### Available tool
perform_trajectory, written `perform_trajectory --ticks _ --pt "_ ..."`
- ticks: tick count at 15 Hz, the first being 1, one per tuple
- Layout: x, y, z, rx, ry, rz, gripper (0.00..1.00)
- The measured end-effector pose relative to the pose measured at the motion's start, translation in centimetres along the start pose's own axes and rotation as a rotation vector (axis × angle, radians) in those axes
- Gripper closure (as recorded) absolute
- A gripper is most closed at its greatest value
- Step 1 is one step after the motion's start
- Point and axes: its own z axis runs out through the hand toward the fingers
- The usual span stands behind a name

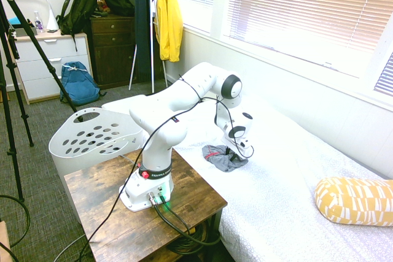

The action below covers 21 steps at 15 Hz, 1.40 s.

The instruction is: Put my clothes in the laundry bag

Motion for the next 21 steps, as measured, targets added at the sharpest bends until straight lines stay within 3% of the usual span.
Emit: perform_trajectory --ticks 7,17,21 --pt "0.1 0.3 -2.1 0.001 0.015 0.001 1.00" --pt "-7.3 1.3 -23.5 -0.017 0.111 -0.054 1.00" --pt "-9.9 4.4 -31.8 -0.006 0.151 -0.054 1.00"
